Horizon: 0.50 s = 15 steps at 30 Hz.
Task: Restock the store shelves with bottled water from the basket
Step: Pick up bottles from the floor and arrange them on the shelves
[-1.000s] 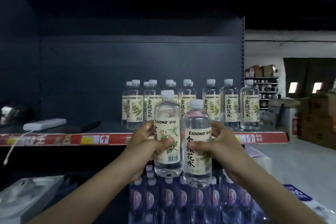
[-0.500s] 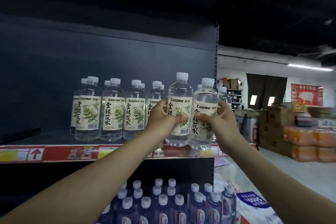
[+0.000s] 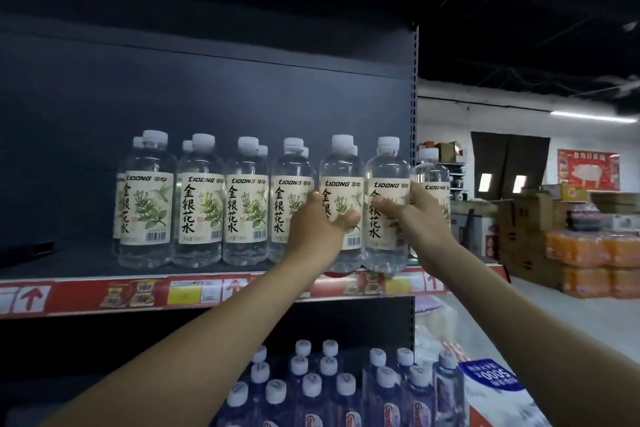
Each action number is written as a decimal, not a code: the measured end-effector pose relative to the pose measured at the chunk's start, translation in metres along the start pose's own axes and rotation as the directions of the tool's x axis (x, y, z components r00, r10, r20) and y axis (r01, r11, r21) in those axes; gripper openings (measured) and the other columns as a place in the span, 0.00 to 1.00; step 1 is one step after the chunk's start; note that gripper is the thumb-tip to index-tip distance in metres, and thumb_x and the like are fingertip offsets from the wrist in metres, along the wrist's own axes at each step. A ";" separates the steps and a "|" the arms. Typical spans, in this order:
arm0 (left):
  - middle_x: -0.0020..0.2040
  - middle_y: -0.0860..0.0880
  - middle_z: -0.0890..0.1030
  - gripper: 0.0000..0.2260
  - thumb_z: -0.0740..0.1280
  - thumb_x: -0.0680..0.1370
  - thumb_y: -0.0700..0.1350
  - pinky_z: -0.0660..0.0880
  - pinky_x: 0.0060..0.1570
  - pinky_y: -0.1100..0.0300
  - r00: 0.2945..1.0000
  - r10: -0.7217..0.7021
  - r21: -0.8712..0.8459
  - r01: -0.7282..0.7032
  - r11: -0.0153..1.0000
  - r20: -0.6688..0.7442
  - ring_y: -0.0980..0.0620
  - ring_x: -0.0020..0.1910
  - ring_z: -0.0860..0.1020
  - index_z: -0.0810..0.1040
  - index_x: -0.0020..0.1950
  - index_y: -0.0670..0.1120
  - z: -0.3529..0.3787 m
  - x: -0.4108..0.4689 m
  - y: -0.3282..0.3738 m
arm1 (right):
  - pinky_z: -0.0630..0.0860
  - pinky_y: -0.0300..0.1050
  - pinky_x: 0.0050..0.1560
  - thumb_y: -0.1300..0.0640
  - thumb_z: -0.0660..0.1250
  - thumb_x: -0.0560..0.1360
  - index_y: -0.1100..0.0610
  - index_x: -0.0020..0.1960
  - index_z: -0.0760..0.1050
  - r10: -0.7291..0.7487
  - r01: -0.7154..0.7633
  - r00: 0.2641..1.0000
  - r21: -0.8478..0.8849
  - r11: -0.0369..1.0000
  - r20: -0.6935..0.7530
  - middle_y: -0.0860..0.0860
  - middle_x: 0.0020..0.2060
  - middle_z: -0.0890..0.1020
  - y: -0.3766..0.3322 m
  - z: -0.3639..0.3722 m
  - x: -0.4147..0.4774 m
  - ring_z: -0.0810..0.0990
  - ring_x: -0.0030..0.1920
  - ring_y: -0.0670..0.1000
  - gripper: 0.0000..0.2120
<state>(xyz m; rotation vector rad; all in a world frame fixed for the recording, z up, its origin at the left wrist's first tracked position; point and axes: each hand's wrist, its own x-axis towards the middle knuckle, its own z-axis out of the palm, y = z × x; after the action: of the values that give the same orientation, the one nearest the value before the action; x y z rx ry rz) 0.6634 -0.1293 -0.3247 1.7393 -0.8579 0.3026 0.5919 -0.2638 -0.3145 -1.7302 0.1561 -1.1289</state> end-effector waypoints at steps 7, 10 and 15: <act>0.72 0.39 0.64 0.43 0.67 0.77 0.56 0.75 0.41 0.60 0.977 0.180 0.320 -0.134 0.938 -0.118 0.49 0.54 0.78 0.39 0.79 0.56 0.017 0.005 -0.011 | 0.72 0.52 0.66 0.43 0.71 0.73 0.56 0.73 0.61 -0.093 0.037 0.985 -0.352 0.935 -0.143 0.56 0.69 0.72 0.007 0.011 -0.015 0.73 0.67 0.57 0.35; 0.67 0.42 0.67 0.41 0.65 0.80 0.54 0.72 0.29 0.63 0.960 0.236 0.282 -0.188 0.941 -0.150 0.59 0.37 0.74 0.35 0.78 0.61 0.018 -0.001 -0.017 | 0.71 0.53 0.66 0.44 0.71 0.73 0.51 0.77 0.56 -0.072 0.016 0.990 -0.415 0.910 -0.119 0.58 0.71 0.69 0.016 0.014 -0.016 0.75 0.65 0.59 0.39; 0.66 0.39 0.65 0.48 0.69 0.78 0.51 0.75 0.43 0.58 0.941 0.320 0.489 -0.229 0.842 -0.110 0.48 0.54 0.73 0.29 0.77 0.58 0.020 -0.004 -0.026 | 0.77 0.55 0.60 0.52 0.74 0.72 0.51 0.79 0.50 -0.095 0.034 0.991 -0.529 0.848 -0.089 0.55 0.70 0.72 0.017 0.013 -0.023 0.80 0.58 0.55 0.44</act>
<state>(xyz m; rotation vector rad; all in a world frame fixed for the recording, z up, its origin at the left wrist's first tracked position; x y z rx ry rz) 0.6744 -0.1432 -0.3531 1.9863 -0.9492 0.9232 0.5958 -0.2499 -0.3425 -2.1660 0.5247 -1.3170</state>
